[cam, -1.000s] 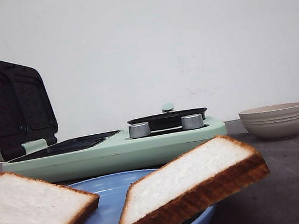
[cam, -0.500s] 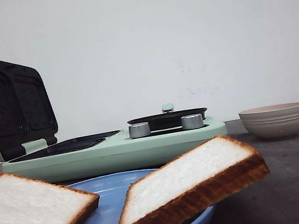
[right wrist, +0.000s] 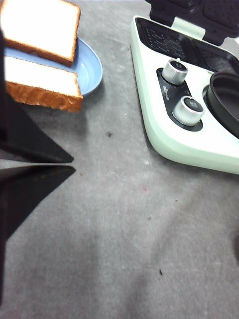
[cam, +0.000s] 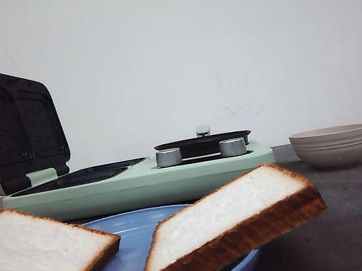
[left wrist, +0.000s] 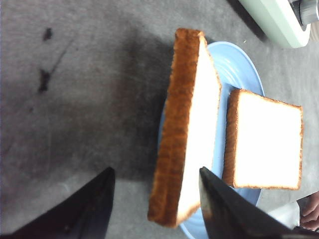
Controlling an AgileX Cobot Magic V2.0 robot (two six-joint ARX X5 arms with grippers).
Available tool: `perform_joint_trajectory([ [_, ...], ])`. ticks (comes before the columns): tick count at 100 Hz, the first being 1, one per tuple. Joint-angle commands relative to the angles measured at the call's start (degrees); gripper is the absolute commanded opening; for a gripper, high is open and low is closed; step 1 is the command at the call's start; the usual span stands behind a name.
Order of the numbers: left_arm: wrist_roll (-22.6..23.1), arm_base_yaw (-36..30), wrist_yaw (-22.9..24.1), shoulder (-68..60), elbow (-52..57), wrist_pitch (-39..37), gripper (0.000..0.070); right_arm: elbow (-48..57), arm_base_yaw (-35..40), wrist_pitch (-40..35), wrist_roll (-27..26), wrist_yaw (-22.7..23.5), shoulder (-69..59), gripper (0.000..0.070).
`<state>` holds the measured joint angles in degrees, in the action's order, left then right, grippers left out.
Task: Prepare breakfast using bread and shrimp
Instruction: 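Lower the left gripper to the bread slice nearest it on the blue plate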
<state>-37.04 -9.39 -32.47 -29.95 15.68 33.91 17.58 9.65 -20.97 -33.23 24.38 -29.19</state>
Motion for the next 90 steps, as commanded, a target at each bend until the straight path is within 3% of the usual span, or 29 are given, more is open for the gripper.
perform_joint_trajectory([
  [1, 0.5, -0.55, 0.11, -1.22, 0.77, -1.01, 0.0274, 0.66, -0.04, 0.33, 0.31, 0.26, -0.26, 0.0],
  [90, -1.4, -9.03, 0.61, -12.74, 0.77, -13.22, 0.0272, 0.66, -0.04, 0.31, 0.24, 1.11, -0.28, 0.0],
])
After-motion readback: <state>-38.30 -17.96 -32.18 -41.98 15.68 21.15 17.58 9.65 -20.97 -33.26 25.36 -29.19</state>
